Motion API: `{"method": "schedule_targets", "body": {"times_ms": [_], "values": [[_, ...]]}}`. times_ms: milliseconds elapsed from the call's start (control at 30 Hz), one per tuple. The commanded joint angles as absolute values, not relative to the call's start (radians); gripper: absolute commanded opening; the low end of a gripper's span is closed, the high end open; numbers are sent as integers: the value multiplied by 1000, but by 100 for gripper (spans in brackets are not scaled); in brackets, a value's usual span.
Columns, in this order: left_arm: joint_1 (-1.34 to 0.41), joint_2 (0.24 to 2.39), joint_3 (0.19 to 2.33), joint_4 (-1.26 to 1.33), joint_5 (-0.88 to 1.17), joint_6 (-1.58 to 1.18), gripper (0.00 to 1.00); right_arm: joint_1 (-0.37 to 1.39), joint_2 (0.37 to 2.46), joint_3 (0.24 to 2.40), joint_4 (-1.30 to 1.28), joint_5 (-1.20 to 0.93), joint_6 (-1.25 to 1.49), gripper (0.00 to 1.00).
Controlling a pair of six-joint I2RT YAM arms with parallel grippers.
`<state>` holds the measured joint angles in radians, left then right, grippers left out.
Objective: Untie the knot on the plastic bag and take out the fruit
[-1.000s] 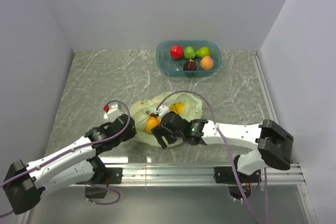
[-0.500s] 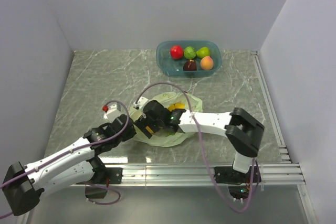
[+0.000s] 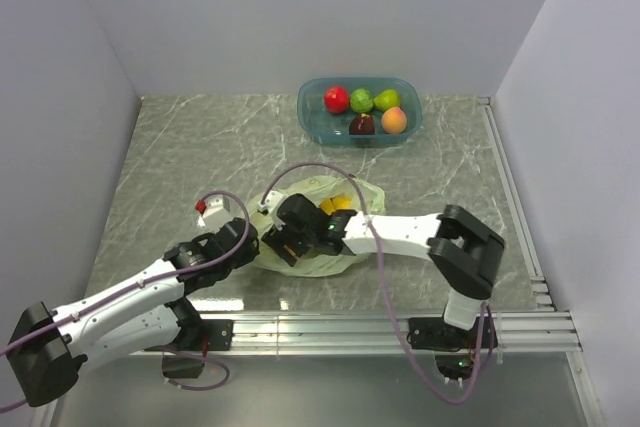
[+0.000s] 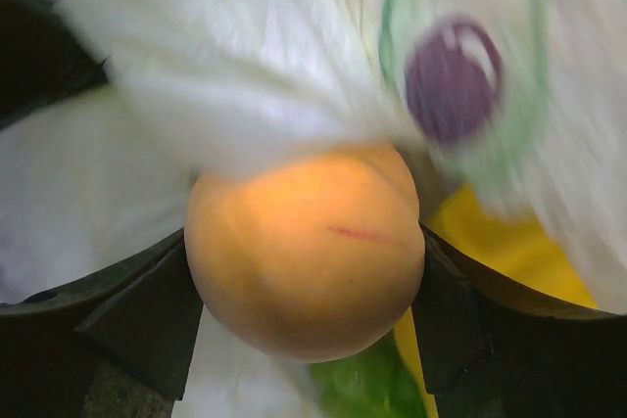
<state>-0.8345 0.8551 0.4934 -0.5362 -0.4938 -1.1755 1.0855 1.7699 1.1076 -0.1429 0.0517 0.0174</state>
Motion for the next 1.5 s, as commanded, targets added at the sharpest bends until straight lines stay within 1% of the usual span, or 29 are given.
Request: {"method": "schedule_targets", "body": {"times_ms": [0, 33, 67, 133, 167, 267, 300, 367, 433, 500, 533, 667, 733, 767, 800, 867, 900, 933, 1000, 1033, 1100, 1133, 1267, 1333, 1467], "values": [[-830, 862, 525, -531, -543, -1198, 0, 1080, 1582, 1089, -158, 23, 28, 14], [-830, 865, 531, -532, -551, -1193, 1, 1080, 1551, 1088, -175, 3, 22, 10], [-828, 871, 535, -534, -554, -1187, 1, 1074, 1487, 1091, -217, -18, 17, 9], [-827, 880, 555, -532, -561, -1177, 1, 1057, 1425, 1118, -261, -61, 9, 7], [-825, 893, 563, -534, -563, -1164, 1, 1037, 1370, 1133, -293, -118, 9, 8], [-824, 916, 586, -537, -561, -1148, 1, 909, 1300, 1212, -311, -263, 12, 7], [-825, 917, 594, -535, -560, -1146, 1, 828, 1292, 1251, -305, -290, 20, 7], [-824, 923, 595, -532, -554, -1137, 1, 754, 1287, 1285, -266, -336, 38, 9], [-824, 923, 598, -525, -537, -1134, 0, 653, 1310, 1342, -242, -310, 70, 10], [-825, 922, 604, -519, -517, -1118, 1, 591, 1388, 1420, -248, -215, 93, 10], [-824, 923, 609, -517, -508, -1111, 1, 528, 1422, 1446, -247, -198, 112, 9], [-824, 946, 638, -526, -474, -1071, 1, 421, 1667, 1603, -258, -178, 176, 9], [-824, 959, 656, -534, -457, -1062, 1, 399, 1750, 1705, -259, -149, 183, 12], [-824, 969, 661, -535, -451, -1051, 1, 387, 1843, 1748, -277, -143, 183, 13], [-824, 974, 670, -538, -445, -1049, 1, 382, 1892, 1844, -296, -138, 187, 15], [-825, 986, 678, -540, -431, -1042, 0, 373, 2026, 1935, -324, -129, 196, 18], [-825, 989, 684, -540, -425, -1040, 1, 367, 2063, 1997, -324, -129, 204, 20], [-825, 994, 690, -543, -422, -1040, 1, 365, 2095, 2025, -319, -130, 209, 32], [-824, 1002, 696, -548, -417, -1040, 1, 365, 2170, 2086, -307, -126, 216, 50], [-824, 1003, 696, -551, -413, -1040, 0, 364, 2190, 2104, -307, -127, 222, 65], [-824, 1008, 701, -557, -411, -1045, 0, 364, 2236, 2153, -317, -118, 230, 76], [-824, 1008, 701, -557, -411, -1046, 0, 365, 2249, 2163, -322, -114, 236, 83], [-825, 1000, 699, -558, -408, -1048, 1, 365, 2212, 2126, -298, -115, 238, 91], [-825, 994, 701, -560, -413, -1046, 1, 365, 2183, 2088, -295, -126, 224, 92], [-825, 985, 695, -563, -407, -1040, 1, 377, 2053, 1993, -293, -120, 199, 94]]}}
